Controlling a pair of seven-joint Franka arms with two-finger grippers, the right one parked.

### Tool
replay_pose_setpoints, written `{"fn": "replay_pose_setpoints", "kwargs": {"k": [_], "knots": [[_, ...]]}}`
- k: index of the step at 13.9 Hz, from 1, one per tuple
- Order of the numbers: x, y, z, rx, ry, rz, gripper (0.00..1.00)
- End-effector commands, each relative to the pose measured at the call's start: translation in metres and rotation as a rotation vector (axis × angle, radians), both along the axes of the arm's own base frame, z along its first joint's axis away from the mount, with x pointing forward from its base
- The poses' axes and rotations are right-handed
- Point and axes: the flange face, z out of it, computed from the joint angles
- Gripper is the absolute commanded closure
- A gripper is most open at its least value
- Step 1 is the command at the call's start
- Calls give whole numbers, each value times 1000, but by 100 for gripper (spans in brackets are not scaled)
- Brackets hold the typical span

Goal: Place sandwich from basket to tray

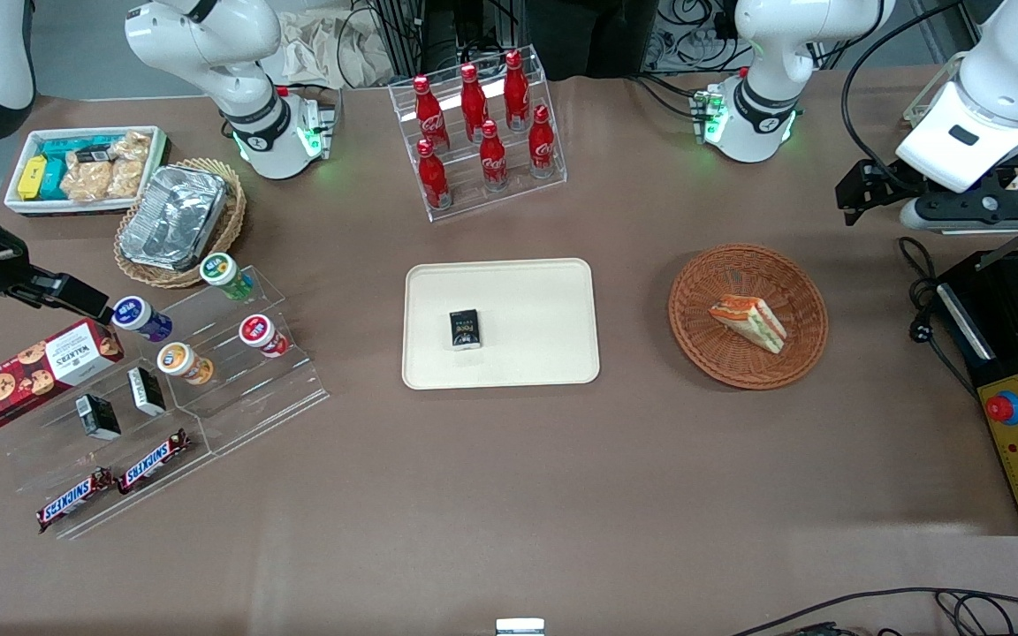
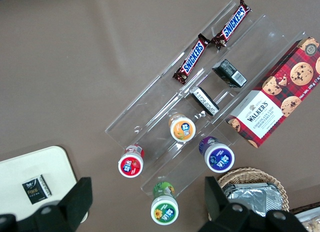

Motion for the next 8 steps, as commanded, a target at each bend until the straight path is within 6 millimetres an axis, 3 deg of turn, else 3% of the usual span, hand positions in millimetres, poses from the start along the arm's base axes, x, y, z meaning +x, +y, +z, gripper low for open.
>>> {"fn": "replay_pose_setpoints", "kwargs": {"k": [1, 8], "knots": [[-7, 1, 2, 24, 2, -6, 0], [-5, 1, -1, 27, 3, 22, 0]]}}
